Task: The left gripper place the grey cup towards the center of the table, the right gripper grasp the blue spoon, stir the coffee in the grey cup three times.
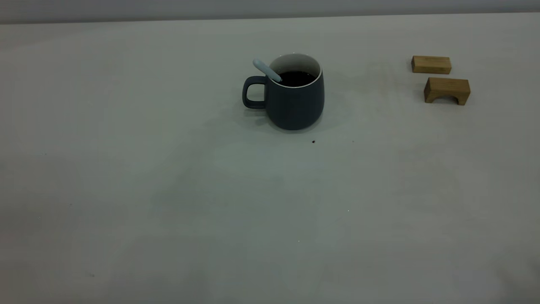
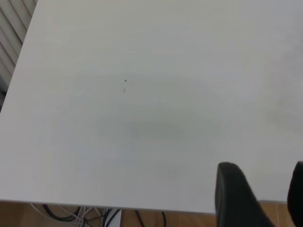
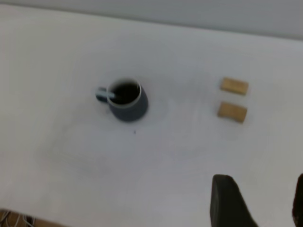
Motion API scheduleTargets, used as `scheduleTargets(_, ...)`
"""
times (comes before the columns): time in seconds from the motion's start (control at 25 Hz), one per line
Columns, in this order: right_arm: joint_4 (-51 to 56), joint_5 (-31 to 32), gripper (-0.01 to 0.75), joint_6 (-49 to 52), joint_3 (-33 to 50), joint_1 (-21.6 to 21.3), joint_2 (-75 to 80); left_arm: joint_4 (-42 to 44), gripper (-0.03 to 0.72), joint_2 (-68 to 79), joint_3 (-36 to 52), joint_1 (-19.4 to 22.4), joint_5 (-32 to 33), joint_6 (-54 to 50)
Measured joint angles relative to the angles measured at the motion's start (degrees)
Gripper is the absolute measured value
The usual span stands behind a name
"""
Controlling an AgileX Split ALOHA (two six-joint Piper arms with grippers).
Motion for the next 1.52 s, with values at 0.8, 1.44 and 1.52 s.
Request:
scheduleTargets(0.8,-2.42,-8.86,0.373,-1.67,38.74,-6.96,-39.73,0.0,0.351,0.0,0.0,0.0,0.0,0.0)
scheduleTargets(1.44,-3.64,-6.53,0.372,-1.67,43.03,-6.97,-41.46,0.0,0.351,0.0,0.0,0.0,0.0,0.0)
scheduleTargets(1.52,-3.64,-6.47,0.371,-1.67,43.03,-6.97,-41.46,0.0,0.351,0.0,0.0,0.0,0.0,0.0)
